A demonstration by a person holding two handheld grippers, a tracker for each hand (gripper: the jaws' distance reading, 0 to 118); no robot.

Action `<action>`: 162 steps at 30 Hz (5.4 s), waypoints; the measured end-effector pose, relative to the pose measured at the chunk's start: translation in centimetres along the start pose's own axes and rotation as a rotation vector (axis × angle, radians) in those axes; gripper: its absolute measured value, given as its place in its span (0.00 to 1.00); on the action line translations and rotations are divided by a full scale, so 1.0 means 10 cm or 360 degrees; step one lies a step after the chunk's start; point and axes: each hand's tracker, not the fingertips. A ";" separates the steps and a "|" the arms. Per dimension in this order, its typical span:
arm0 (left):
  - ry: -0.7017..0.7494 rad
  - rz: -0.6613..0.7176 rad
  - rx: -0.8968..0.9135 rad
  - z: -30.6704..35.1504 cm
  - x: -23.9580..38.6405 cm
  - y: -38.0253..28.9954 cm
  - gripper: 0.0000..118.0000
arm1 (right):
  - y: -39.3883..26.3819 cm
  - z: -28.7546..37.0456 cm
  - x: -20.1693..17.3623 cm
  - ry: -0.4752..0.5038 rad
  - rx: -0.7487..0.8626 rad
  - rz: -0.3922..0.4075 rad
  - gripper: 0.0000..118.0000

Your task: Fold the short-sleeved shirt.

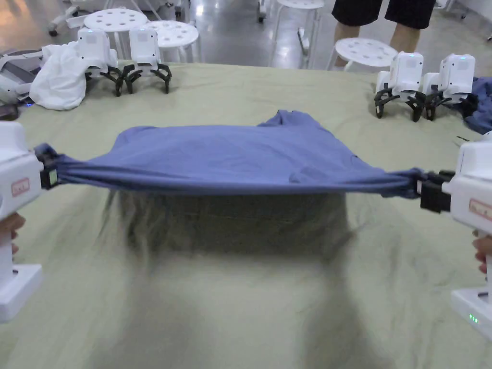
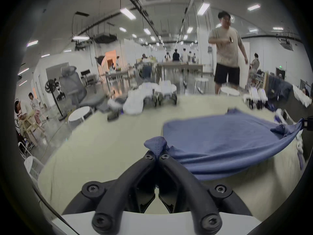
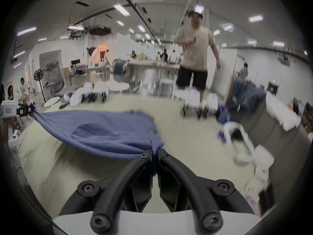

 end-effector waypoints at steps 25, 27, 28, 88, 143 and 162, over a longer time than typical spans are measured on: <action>-0.0143 -0.0438 -0.0583 0.56 -0.27 -1.86 0.00 | -1.94 0.33 -0.32 0.0029 -0.0709 0.0200 0.06; -0.0142 -0.0461 -0.0578 0.59 -0.26 -1.87 0.00 | -1.97 0.36 -0.32 0.0036 -0.0727 0.0193 0.06; -0.0143 -0.0459 -0.0579 0.61 -0.28 -1.86 0.00 | -1.99 0.39 -0.31 0.0034 -0.0724 0.0177 0.06; 0.0021 0.0344 -0.0717 0.58 -0.40 -1.99 0.89 | -1.23 1.30 -0.93 -0.0300 0.0226 0.0137 0.04; -0.0294 0.0539 -0.0613 1.12 -0.37 -1.36 0.00 | -1.70 0.73 -0.68 -0.0043 -0.0308 -0.0154 0.11; -0.0263 0.0761 -0.0701 -0.16 -0.42 -0.85 0.00 | -0.77 -0.71 -0.32 0.0044 -0.0543 -0.0280 0.11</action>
